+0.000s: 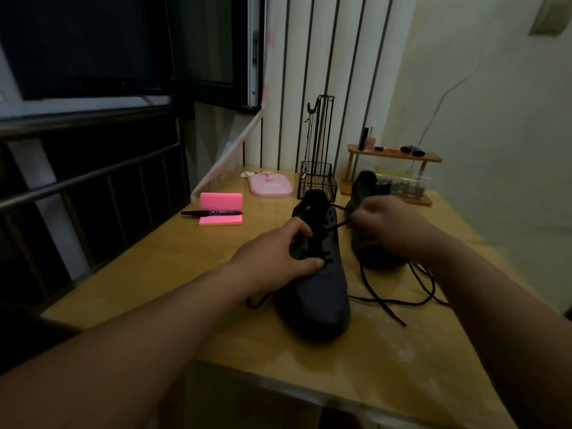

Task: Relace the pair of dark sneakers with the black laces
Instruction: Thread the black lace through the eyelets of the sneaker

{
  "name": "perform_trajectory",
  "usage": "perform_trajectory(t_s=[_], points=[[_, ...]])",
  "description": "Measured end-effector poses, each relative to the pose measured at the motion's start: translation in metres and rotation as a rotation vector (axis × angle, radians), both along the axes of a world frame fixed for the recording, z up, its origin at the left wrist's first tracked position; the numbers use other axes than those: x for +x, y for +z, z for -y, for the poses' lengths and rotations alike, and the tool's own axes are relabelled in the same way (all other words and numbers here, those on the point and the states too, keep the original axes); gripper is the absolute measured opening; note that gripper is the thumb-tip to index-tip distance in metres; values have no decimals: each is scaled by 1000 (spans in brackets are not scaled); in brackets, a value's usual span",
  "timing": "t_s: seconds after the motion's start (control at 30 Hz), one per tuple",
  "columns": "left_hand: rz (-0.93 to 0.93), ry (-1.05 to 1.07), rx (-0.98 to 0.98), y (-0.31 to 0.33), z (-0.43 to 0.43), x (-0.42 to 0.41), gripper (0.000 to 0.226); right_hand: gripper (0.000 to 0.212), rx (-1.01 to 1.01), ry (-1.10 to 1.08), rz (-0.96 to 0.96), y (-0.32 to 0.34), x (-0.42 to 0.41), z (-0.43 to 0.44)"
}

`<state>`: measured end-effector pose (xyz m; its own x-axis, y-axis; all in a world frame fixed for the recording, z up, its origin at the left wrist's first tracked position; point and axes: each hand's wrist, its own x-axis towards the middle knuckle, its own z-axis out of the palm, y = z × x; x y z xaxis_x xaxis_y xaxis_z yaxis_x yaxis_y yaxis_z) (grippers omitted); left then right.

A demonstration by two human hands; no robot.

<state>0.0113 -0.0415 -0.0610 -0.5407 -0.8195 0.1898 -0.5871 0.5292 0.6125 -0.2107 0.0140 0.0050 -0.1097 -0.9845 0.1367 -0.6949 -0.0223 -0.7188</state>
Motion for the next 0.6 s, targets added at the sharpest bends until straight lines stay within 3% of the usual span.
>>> perform_trajectory(t_s=[0.1, 0.13, 0.17, 0.2, 0.3, 0.33, 0.37, 0.5, 0.6], points=[[-22, -6, 0, -2, 0, 0, 54, 19, -170, -185, 1062, 6, -22, -2], [-29, -4, -1, -3, 0, 0, 54, 16, -169, -175, 1241, 4, -24, 0], [-35, -3, -2, -4, -1, 0, 55, 14, -126, -158, 1254, 1, -20, 1], [-36, -2, -1, -4, -1, 0, 55, 14, -66, -149, 1070, -5, -12, 3], [-46, -5, -5, -5, 0, 0, 55, 26, 13, -7, -118, -20, 15, 7], [-45, -2, -15, -4, 0, 0, 55, 30, 42, 61, -367, -21, 20, 10], [-43, -2, -25, -5, -1, -1, 55, 33, 91, 108, -481, -18, 22, 11], [-50, -7, -19, -5, -2, -1, 56, 28, 255, 248, -557, 2, 23, 9], [-58, -1, -6, -4, -2, -1, 56, 23, 128, 147, -449, 13, 4, 4]])
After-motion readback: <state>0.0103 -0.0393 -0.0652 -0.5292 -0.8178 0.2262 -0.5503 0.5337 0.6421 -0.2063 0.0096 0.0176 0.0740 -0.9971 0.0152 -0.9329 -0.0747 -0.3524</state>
